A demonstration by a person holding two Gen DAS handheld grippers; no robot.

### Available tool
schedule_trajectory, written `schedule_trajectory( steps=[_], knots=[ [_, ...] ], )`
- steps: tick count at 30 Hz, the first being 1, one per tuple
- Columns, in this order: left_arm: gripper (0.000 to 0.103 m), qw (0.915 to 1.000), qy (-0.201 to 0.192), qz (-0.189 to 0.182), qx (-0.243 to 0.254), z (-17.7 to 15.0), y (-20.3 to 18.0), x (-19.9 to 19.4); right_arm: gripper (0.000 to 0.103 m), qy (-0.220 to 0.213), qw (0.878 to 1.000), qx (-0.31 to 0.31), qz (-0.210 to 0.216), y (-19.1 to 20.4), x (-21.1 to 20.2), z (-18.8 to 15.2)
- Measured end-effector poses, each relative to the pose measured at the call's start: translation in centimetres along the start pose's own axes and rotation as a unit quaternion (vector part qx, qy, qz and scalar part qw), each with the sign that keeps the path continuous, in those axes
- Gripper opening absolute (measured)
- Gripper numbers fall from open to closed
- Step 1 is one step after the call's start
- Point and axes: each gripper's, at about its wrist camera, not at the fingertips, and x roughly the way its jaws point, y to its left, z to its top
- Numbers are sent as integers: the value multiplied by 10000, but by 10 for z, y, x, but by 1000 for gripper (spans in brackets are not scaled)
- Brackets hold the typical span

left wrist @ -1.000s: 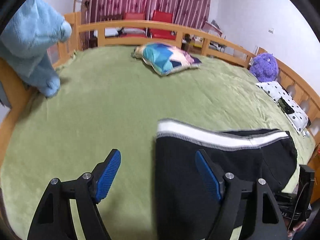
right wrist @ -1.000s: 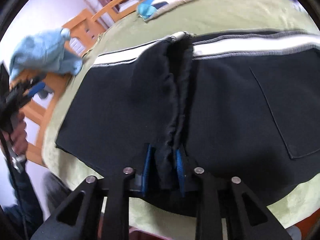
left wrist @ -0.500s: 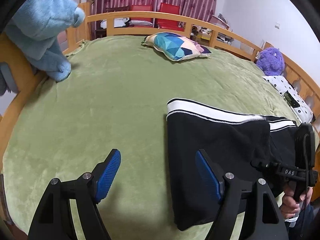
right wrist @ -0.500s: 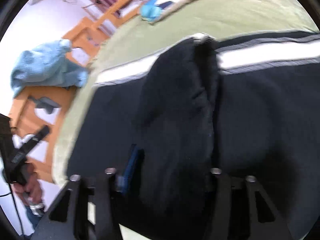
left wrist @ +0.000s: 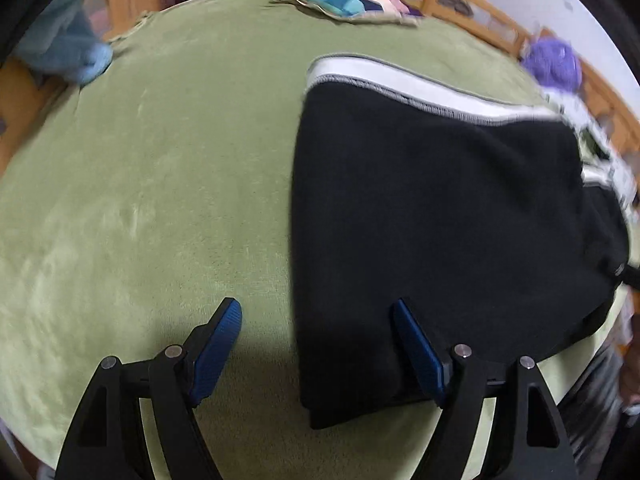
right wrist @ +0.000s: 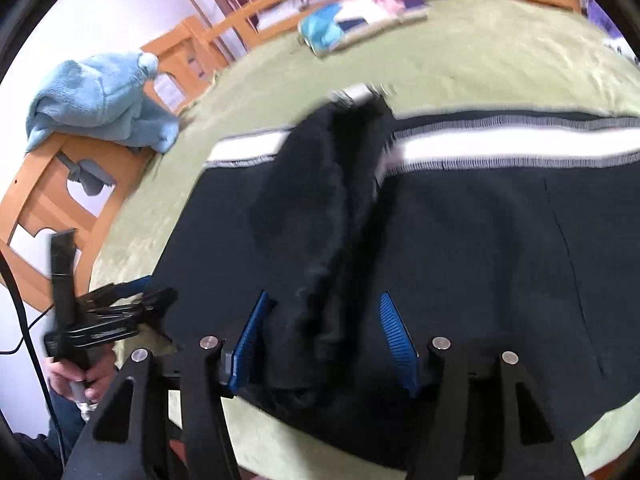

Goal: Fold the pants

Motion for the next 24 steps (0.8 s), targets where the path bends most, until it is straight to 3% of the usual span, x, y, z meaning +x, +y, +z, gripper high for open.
schedule_trajectory(
  steps=[6,7,8,9,16,19,21,22,24],
  knots=[
    [76,9997,-209,-61,-105,10,10,-27,59,77,9963,712,470,-6,46,5],
    [76,9995,-294,-61,-105,12,11,-34,53,19,9961,740,480,-5,49,8],
    [76,9993,-350,-68,-129,14,12,-38,40,16,9953,793,548,-4,52,13],
    [76,9991,-382,-76,-165,16,14,-42,13,17,9941,830,705,-3,53,17],
    [76,9968,-781,-160,-80,34,7,-76,11,-946,9926,273,709,9,-36,44],
    [76,9958,-867,-295,-47,41,-5,-78,18,-580,9974,101,414,0,-21,38],
    [76,9962,-784,-379,-42,45,-16,-67,29,65,9996,256,130,-15,15,24],
    [76,9967,-724,-371,-15,44,-22,-63,30,411,9986,310,77,-25,31,16],
    [76,9979,-558,-286,159,39,-36,-47,30,242,9982,423,335,-36,27,7]
  ],
)
